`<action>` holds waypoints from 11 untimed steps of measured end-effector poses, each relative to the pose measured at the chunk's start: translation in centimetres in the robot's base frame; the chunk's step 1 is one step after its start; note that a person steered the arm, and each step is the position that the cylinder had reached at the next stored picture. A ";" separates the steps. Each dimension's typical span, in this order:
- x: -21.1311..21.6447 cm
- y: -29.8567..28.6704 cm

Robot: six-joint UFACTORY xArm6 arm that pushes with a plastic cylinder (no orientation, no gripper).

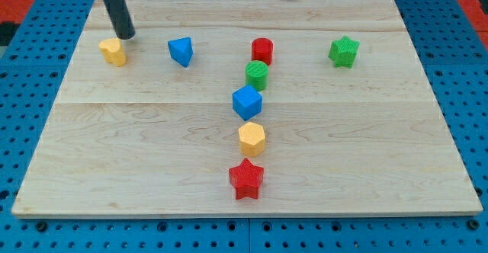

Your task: Push the red circle closer to the green circle

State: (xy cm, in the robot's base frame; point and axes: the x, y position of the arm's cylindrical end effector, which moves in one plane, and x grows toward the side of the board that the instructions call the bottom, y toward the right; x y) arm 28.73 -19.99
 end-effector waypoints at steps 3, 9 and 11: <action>-3.4 21.6; 3.8 21.9; 4.3 25.3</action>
